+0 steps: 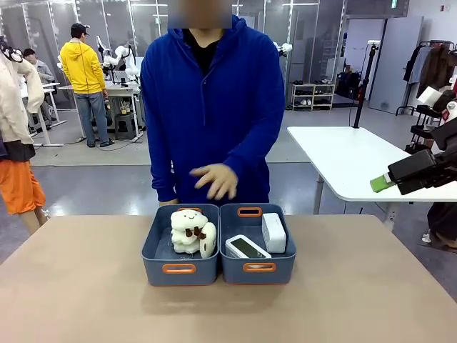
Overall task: Sort the digital clocks into the basket.
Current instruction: Pick up the Digital clock from the table and place it into the empty Plastic storage basket.
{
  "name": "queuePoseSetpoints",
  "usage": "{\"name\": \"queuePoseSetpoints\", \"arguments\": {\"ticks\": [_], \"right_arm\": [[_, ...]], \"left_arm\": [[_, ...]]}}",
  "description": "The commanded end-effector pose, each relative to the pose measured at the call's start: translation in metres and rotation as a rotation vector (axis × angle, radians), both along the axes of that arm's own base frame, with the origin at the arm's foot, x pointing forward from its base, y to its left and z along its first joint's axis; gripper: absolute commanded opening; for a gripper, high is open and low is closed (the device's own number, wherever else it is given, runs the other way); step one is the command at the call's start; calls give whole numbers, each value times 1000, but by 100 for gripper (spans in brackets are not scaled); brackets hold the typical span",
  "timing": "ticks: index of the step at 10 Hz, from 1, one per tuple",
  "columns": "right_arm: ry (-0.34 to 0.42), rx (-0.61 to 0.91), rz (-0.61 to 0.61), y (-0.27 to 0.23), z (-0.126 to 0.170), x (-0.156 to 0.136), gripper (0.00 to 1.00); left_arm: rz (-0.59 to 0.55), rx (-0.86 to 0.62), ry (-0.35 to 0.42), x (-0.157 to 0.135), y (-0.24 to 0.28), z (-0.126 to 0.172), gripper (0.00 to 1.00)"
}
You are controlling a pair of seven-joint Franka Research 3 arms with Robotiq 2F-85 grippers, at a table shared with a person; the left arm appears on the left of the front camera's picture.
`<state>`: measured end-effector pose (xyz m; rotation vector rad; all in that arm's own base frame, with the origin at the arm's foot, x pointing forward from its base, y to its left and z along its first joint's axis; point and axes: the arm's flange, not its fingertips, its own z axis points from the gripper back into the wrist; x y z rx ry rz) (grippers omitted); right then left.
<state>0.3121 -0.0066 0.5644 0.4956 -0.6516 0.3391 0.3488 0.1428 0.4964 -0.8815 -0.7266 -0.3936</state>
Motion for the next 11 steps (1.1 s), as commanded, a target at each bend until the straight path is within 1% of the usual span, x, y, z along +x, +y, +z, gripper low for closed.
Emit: {"name": "queuePoseSetpoints", "arguments": {"ticks": [1, 11], "right_arm": [[9, -5, -21, 3, -1, 0, 100], [9, -5, -21, 3, -1, 0, 100]], "left_arm": [[3, -20, 10, 3, 1, 5, 99], [3, -20, 10, 3, 1, 5, 99]]}}
